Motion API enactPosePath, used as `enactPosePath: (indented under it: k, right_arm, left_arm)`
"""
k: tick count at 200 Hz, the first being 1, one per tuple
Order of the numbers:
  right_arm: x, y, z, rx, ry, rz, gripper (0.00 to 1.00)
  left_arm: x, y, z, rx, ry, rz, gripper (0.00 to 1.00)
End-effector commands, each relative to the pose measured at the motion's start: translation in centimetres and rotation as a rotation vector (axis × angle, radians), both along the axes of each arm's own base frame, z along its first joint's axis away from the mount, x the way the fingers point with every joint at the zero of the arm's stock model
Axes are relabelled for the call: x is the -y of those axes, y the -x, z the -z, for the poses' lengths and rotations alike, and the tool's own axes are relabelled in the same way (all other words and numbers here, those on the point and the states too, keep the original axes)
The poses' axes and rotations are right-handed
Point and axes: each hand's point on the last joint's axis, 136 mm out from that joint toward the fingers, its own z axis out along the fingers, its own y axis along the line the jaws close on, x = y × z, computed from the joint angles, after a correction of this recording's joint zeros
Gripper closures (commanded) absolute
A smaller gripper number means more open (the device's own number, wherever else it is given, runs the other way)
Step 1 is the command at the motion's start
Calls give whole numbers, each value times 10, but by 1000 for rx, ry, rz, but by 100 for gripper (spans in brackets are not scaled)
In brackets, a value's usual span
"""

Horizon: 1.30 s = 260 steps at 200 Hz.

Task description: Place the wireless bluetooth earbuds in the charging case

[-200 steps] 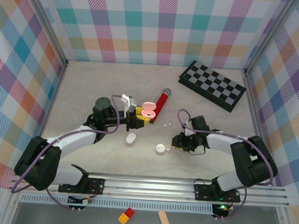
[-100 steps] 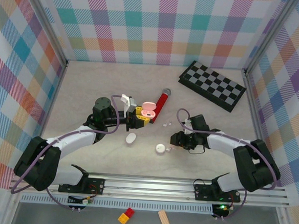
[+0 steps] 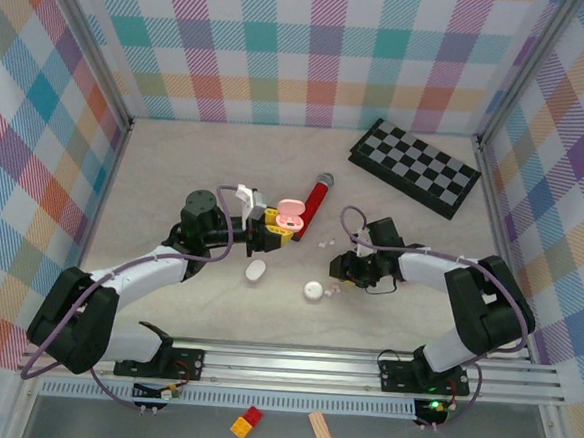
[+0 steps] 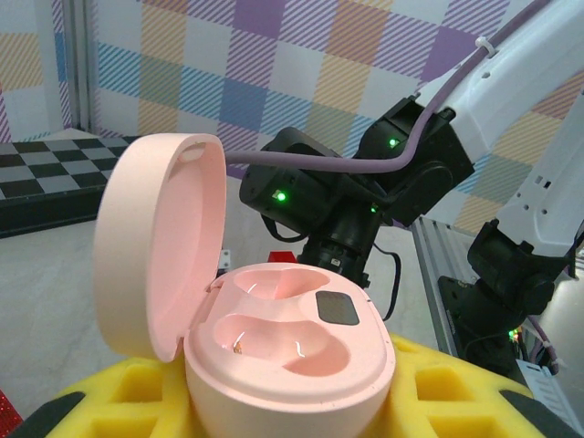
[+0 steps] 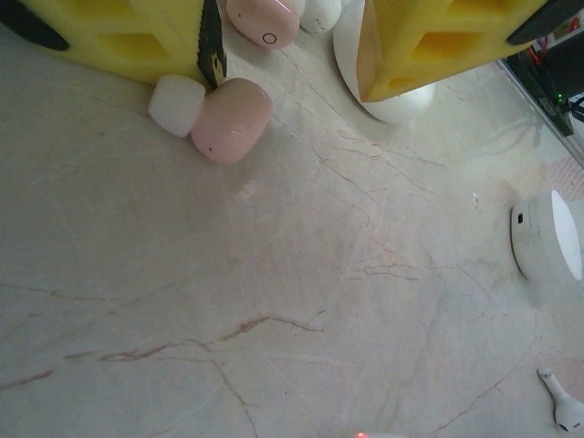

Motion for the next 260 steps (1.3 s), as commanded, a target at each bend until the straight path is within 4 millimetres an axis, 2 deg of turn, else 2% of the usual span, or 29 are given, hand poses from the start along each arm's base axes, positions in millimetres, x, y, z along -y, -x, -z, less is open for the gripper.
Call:
enactPosePath:
  k: [1,54,120,174,212,260]
  right_arm:
    - [-3,11,7,15,-23,-42,55]
    - [-5,29,6,-10,-50,-44,56]
    - [-6,38,-4,-7,-57,-70,57]
    - [-6,41,-3,-17,-64,-72,58]
    - [-14,41,-6,-22,-101,-88,59]
    - [-5,51,8,-57,3,-118,59]
  left_arm:
    - [-4,4,-9,46,20,7,66]
    - [-4,5,-9,48,24,6,66]
    - [-4,5,-10,48,28,10,66]
    - [-4,5,-12,47,31,13,66]
    - [-4,5,-13,48,33,14,66]
    - [-3,5,-12,48,31,14,66]
